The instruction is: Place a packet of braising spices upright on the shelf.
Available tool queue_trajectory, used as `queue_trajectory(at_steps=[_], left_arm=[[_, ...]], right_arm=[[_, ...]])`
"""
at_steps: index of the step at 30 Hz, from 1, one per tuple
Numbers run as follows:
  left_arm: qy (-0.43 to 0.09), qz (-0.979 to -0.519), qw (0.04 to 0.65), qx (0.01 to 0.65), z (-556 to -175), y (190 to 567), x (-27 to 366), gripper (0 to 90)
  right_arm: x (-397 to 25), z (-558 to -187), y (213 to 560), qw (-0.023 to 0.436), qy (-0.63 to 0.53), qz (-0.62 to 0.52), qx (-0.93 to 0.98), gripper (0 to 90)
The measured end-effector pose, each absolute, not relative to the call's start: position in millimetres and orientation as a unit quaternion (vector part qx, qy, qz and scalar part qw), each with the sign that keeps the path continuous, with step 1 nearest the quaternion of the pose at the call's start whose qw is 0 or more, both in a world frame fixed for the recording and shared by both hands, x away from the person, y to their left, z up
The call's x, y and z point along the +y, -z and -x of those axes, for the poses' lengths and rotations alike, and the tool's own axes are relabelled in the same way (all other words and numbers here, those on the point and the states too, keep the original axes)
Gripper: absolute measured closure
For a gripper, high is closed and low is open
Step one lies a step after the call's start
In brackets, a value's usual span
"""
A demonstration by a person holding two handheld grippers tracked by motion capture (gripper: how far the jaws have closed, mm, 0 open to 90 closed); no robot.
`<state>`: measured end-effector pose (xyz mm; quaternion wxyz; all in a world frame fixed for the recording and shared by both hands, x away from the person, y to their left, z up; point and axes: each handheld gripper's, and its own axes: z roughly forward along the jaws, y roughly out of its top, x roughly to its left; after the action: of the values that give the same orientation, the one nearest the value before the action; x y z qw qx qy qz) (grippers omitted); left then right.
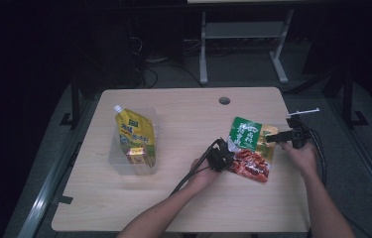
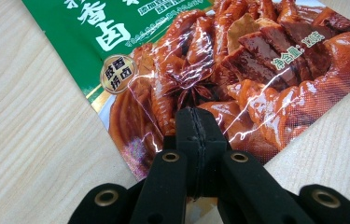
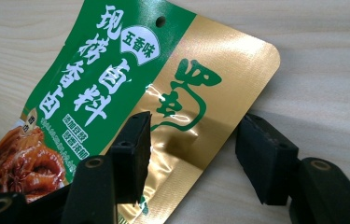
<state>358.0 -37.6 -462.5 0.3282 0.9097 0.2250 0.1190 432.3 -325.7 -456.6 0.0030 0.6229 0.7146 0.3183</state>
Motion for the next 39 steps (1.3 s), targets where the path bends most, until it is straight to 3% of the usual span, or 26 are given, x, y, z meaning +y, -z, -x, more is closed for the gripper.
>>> queue_trajectory(at_steps=[17,39], left_arm=[[-0.121,-0.912,0.324,0.221,-358.1,462.1,-38.8,89.7],[-0.124,-0.914,0.320,0.216,-358.9,461.9,-40.6,89.6]], right_arm=[[-334.5,-426.9,460.1,-0.025,-0.360,-0.612,0.704,61.5],[-326.1,-429.1,464.8,-0.063,-0.352,-0.590,0.724,70.0]])
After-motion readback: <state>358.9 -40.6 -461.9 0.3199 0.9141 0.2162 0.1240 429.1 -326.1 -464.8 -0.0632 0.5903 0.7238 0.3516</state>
